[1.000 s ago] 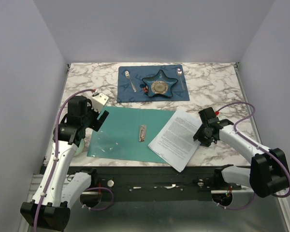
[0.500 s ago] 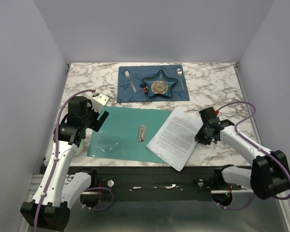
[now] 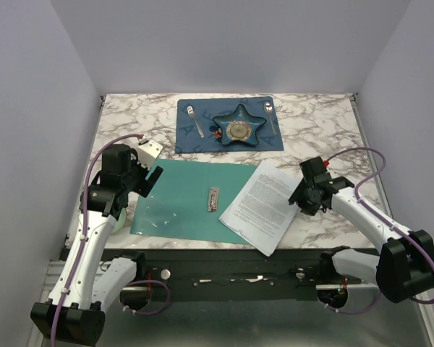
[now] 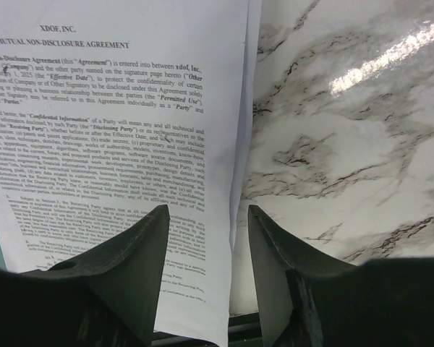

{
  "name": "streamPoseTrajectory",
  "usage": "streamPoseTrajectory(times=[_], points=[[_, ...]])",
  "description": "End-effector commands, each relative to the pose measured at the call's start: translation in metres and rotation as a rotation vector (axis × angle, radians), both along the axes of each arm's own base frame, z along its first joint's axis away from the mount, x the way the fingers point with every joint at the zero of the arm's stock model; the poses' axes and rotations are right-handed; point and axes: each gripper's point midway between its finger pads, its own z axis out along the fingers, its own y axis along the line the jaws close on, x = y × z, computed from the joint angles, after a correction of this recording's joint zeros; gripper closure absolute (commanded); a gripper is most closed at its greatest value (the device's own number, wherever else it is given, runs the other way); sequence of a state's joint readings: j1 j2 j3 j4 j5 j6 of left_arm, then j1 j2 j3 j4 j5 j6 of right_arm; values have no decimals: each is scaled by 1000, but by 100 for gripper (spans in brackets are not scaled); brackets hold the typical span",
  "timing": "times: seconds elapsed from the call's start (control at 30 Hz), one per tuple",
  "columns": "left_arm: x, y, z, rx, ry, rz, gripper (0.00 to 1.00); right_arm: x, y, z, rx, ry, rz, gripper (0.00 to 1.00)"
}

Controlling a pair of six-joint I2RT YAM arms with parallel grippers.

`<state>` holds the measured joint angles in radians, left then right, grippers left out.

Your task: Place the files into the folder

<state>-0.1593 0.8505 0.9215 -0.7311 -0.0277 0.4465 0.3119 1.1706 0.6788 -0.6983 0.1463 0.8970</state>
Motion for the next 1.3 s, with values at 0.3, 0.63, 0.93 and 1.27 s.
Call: streamPoseTrajectory(times=[0.3, 0.63, 0.93, 1.27], points=[[-5, 4, -2, 43, -9, -16, 6, 14, -9, 6, -49, -4, -20, 44], [-4, 5, 1, 49, -16, -15, 6, 13, -9, 1, -42, 5, -28, 44], [-4, 6, 7, 54, -29, -18, 6, 14, -8, -6, -39, 20, -32, 44], [-4, 6, 8, 56, -29, -20, 6, 16, -5, -14, -24, 32, -37, 46]])
